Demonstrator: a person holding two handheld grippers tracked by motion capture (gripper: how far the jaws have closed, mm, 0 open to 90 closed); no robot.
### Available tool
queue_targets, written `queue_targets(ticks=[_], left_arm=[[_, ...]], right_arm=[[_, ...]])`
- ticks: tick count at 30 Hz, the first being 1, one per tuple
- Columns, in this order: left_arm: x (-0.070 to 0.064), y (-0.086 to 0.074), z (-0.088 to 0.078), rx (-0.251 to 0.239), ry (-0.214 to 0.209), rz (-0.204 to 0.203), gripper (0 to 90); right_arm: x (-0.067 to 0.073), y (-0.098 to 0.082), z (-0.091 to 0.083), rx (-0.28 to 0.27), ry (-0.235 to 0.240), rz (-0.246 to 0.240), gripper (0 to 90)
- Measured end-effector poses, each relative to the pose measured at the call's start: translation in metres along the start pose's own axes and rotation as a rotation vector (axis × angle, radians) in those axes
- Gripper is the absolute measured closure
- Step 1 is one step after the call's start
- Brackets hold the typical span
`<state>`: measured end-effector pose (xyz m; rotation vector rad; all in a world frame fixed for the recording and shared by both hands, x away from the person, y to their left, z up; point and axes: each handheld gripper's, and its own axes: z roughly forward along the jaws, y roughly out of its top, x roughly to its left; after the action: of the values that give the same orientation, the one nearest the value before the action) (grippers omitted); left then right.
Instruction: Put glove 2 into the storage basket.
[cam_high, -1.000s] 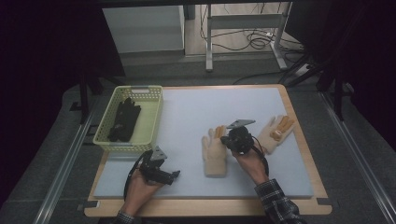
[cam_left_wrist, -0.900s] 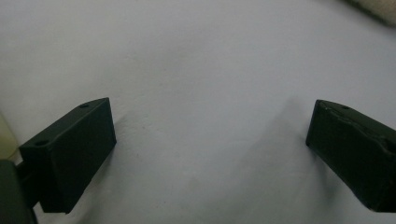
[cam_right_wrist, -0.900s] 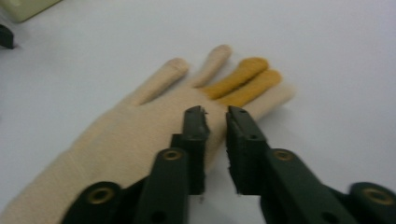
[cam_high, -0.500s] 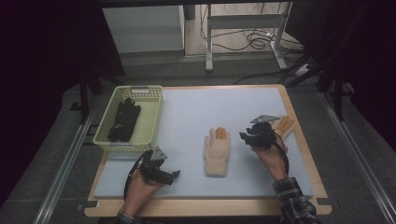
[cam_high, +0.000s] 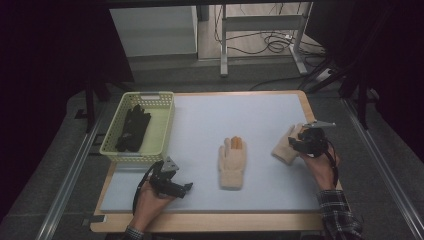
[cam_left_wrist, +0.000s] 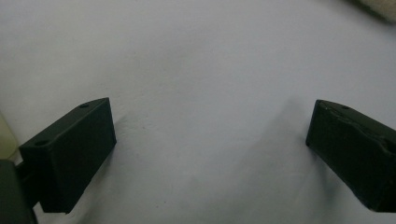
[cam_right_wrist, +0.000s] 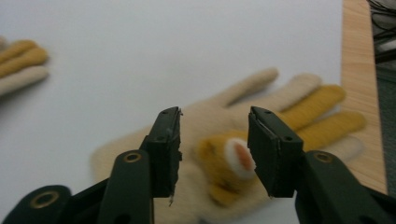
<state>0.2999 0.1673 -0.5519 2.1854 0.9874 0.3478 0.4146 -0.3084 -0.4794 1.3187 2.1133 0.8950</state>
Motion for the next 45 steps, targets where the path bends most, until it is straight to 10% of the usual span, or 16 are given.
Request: queue_targets(ticks=[8, 12, 26, 37, 45], left_arm=[[0.000, 0.000, 0.000, -0.003, 0.000, -0.003, 1.6], [0.000, 0.000, 0.000, -0.002, 0.000, -0.002, 1.6], [0.000, 0.000, 0.000, 0.000, 0.000, 0.000, 1.6], [0.000, 0.000, 0.000, 0.001, 0.000, 0.000, 1.6], [0.000, 0.000, 0.000, -0.002, 0.001, 0.000, 1.6]], right_arm=[[-0.009, -0.017, 0.016, 0.031, -0.025, 0.004, 43.5], [-0.009, -0.027, 0.027, 0.037, -0.034, -0.003, 52.8], [-0.006, -0.015, -0.001, 0.002, -0.004, 0.006, 61.1], [0.028, 0.010, -0.041, -0.066, 0.089, -0.068, 61.0], [0.077, 0.026, -0.054, -0.094, 0.220, -0.171, 60.8]])
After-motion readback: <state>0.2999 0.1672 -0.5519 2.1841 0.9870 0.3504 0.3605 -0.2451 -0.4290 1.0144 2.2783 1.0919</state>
